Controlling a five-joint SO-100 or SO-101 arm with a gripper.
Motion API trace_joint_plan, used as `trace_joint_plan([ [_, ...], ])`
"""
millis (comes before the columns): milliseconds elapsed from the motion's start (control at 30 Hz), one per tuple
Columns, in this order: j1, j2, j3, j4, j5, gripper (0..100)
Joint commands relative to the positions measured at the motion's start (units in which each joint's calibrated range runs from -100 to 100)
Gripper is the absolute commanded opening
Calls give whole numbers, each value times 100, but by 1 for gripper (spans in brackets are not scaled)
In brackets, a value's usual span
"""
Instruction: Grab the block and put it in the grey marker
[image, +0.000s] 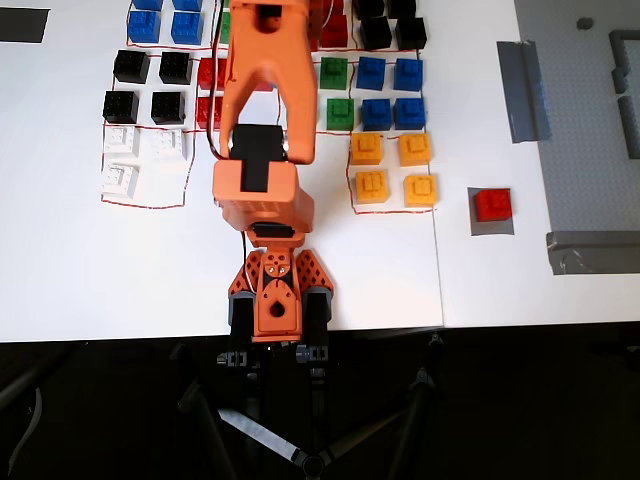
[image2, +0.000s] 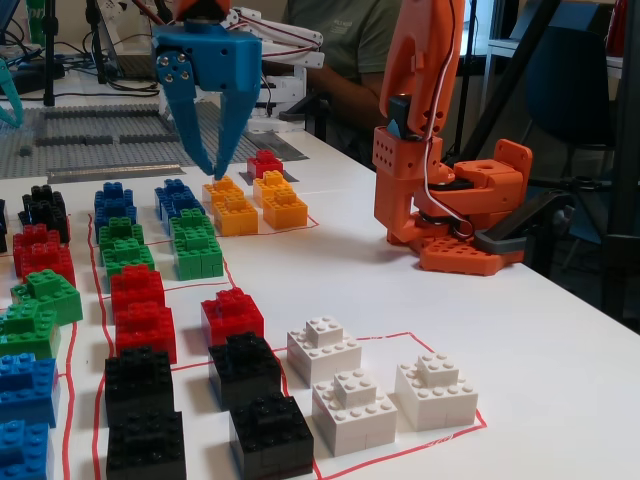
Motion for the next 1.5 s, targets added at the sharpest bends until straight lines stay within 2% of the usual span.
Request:
trace_joint_plan([
  [0,-167,-100,-775,138,-171,0],
  [567,-1091,56,-820,252,-620,0],
  [1467,-1141,324,-1201,456,-664,0],
])
